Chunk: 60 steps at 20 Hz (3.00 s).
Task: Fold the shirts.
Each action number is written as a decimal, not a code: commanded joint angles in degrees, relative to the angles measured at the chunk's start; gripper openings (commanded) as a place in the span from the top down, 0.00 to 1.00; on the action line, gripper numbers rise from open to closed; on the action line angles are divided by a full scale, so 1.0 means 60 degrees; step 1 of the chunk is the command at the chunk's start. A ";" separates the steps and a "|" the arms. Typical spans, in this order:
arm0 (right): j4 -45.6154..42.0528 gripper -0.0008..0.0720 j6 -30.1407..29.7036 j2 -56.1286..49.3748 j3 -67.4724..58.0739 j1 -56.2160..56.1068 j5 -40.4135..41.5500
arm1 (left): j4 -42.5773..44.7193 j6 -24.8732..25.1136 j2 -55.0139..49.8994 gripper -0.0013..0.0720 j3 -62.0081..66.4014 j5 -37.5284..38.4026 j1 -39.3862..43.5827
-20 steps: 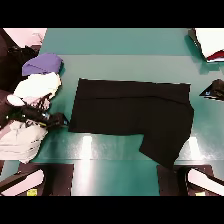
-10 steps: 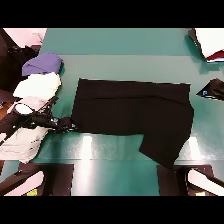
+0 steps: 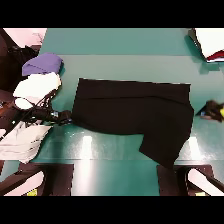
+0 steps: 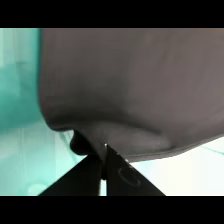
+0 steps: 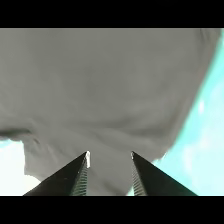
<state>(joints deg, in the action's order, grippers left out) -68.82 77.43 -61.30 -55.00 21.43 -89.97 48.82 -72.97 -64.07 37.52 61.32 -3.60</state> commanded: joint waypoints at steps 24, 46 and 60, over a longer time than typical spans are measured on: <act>-0.2382 0.96 -0.0171 0.3275 0.3217 -0.0178 -0.0576 | 0.2113 -0.0102 0.2033 0.95 0.0419 0.2499 0.0007; 0.0528 0.96 -0.0594 -0.1056 -0.1348 -0.1625 0.2401 | -0.0237 -0.0750 -0.2080 0.95 0.3614 -0.0670 0.0007; 0.1009 0.21 0.0495 -0.3989 -0.4575 -0.2095 0.1861 | -0.0299 -0.0517 -0.3293 0.00 0.5727 -0.0004 0.0007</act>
<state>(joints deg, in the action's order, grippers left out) -63.77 80.64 -84.86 -79.68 7.51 -75.46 47.24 -76.18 -83.61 67.48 55.11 -3.55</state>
